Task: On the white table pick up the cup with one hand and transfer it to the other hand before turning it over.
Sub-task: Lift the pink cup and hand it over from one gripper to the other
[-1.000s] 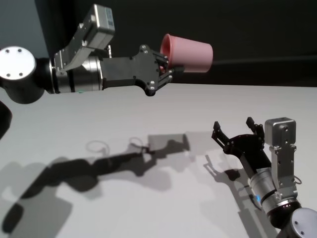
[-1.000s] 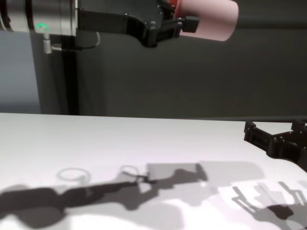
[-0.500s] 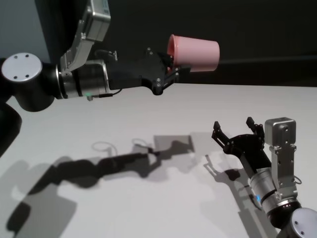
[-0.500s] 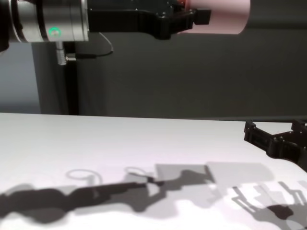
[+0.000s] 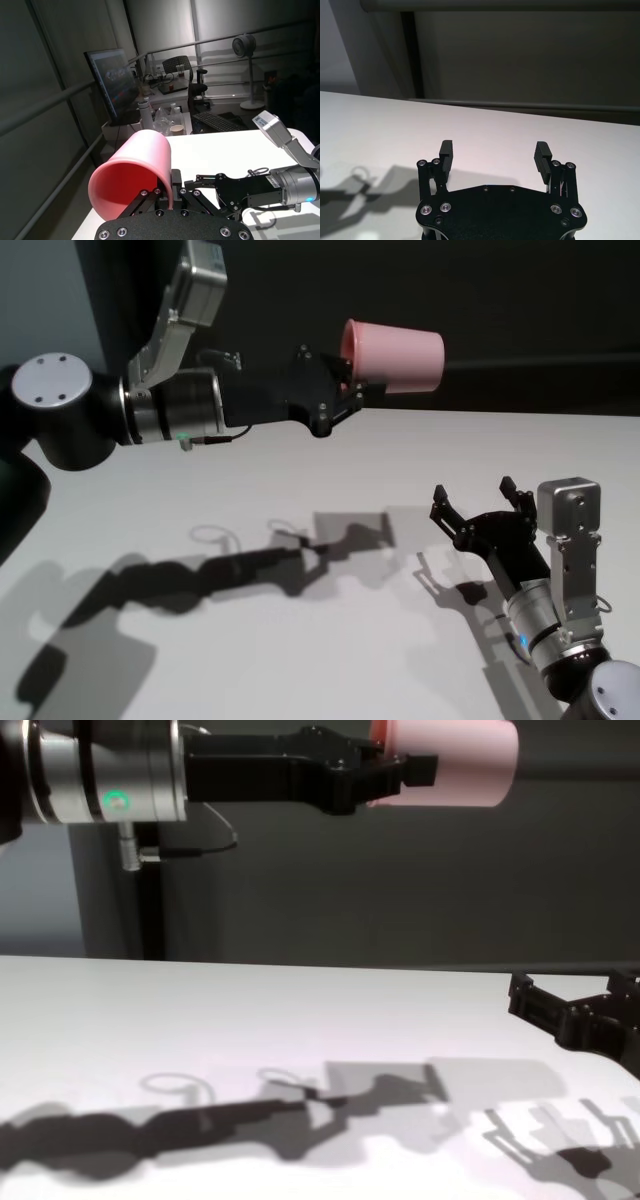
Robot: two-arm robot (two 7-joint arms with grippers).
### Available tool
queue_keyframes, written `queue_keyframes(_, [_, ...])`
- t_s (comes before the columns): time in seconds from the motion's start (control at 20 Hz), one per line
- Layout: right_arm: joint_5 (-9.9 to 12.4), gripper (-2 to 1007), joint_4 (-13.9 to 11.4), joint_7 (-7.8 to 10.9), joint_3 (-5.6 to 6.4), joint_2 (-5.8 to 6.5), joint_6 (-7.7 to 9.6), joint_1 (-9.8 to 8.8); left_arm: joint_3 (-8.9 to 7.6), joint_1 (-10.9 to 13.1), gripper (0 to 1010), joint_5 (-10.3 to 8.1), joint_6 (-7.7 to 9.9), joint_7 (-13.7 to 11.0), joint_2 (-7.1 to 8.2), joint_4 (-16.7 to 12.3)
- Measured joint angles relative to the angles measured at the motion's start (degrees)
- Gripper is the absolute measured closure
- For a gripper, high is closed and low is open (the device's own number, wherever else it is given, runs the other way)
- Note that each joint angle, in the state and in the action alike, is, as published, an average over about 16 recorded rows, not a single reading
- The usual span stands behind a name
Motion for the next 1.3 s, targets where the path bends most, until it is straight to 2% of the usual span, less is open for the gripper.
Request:
queue_keyframes(0.6, [0.0,3,0.0,0.00,0.00,0.00,0.00,0.00,-0.28,-1.9,962,-2.60,-0.36,-0.8,-0.99,1.8])
queue_keyframes(1.3, [0.0,3,0.0,0.00,0.00,0.00,0.00,0.00,0.37,-3.0,962,-3.59,-1.08,-2.0,-1.47,2.8])
